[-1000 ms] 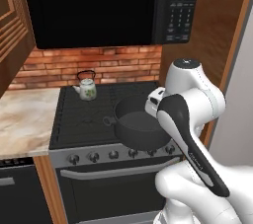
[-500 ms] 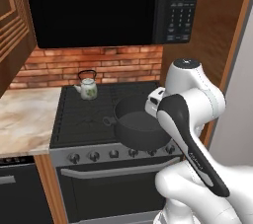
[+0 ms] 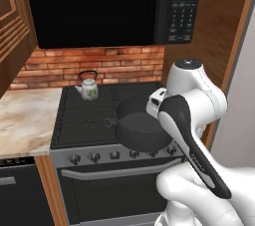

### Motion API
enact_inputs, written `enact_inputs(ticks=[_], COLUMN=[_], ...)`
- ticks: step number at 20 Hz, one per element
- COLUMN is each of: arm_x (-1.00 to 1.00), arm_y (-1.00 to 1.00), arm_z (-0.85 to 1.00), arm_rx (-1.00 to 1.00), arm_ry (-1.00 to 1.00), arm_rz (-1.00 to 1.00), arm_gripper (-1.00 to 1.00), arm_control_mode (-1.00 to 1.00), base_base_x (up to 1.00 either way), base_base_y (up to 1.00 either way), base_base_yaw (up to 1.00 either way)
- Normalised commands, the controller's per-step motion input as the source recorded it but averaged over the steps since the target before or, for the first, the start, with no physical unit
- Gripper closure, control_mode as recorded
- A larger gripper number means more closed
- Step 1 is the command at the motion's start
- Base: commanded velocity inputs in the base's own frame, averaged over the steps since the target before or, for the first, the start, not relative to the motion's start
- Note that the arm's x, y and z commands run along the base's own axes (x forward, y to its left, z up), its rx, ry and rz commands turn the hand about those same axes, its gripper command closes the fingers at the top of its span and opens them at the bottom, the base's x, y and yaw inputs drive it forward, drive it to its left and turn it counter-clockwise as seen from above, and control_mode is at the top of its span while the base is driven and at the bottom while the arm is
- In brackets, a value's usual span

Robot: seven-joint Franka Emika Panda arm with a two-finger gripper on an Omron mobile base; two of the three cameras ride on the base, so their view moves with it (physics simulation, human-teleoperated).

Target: Pick the kettle from the cabinet and place it on a stove burner. Then pick the pot from the counter and place it on another stove burner. Finally, turn both burners on.

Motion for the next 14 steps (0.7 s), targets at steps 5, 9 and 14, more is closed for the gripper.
enact_inputs(ticks=[5,9,14], arm_x=[0.0,0.0,0.0], arm_y=[0.0,0.0,0.0], arm_z=[0.0,0.0,0.0], arm_rx=[0.0,0.0,0.0], arm_ry=[0.0,0.0,0.0], arm_rz=[0.0,0.0,0.0], arm_gripper=[1.0,1.0,1.0], arm_control_mode=[1.0,-1.0,-1.0], base_base_x=[0.0,0.0,0.0], base_base_y=[0.0,0.0,0.0], base_base_yaw=[0.0,0.0,0.0])
